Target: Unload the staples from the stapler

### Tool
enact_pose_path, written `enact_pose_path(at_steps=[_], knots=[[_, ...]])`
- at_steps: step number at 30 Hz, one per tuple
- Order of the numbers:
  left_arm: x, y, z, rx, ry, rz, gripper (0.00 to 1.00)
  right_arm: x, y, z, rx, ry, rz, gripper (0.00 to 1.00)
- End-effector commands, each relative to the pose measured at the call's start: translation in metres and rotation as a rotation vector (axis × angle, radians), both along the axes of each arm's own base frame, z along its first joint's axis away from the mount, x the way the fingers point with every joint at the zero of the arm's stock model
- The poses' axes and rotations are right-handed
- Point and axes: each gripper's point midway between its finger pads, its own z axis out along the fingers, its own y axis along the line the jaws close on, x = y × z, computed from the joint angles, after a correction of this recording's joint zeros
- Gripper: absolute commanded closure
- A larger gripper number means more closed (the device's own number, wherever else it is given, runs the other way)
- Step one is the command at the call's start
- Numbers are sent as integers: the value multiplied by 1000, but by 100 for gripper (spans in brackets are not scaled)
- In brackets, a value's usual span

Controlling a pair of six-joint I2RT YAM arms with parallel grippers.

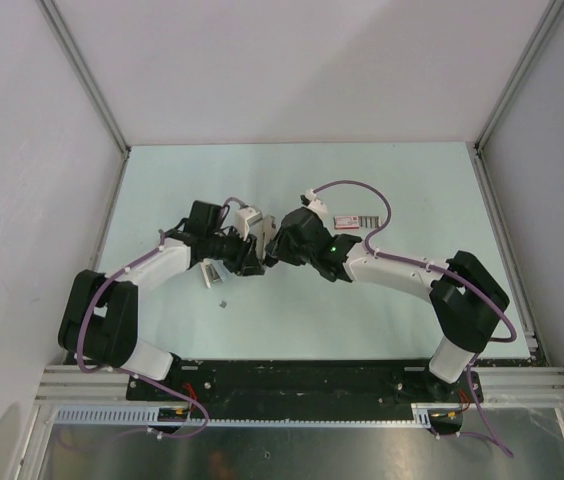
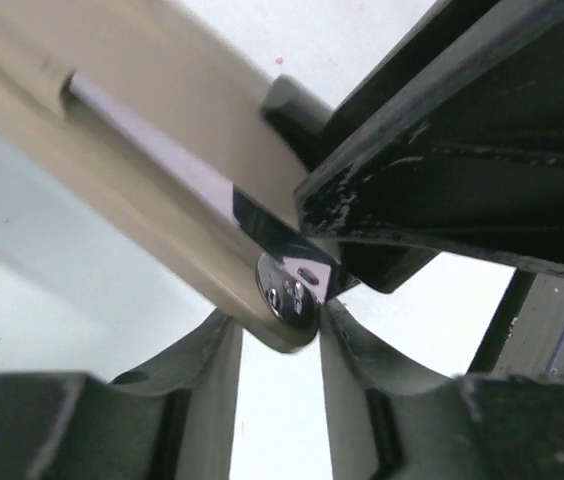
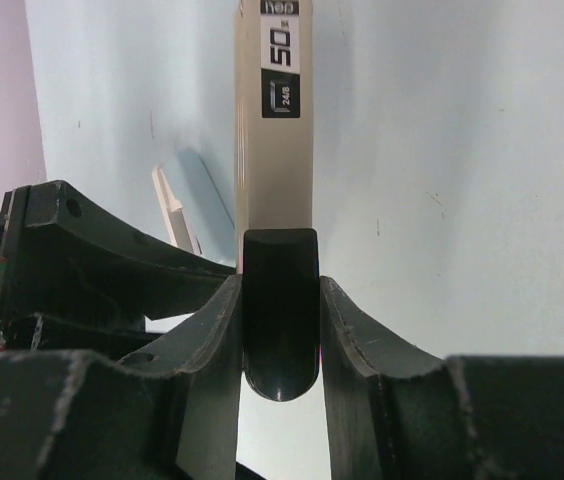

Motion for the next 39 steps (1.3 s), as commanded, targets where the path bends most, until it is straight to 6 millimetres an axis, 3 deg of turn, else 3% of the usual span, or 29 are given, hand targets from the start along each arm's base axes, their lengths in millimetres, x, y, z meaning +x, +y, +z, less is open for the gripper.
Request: enact_pose_path(at_steps=[1,6,17,25,33,39], knots=[[2,-8,17,-44,-103,-73,70,15,24,50,145,-90,3,100],[5,-7,16,-29,-118,-68,83,14,22,45,129,-82,11,100],[19,4,9,55,-190,-39,94,5,7,36,69,-83,65,100],[49,20,7,175,-323,2,96,-15,-21,17,49,-64,123,100],[63,25,12,233,-412,11,96,-24,-40,13,49,-54,175,100],[74,23,19,367,-609,-15,96,-25,-53,1,24,-61,288,100]])
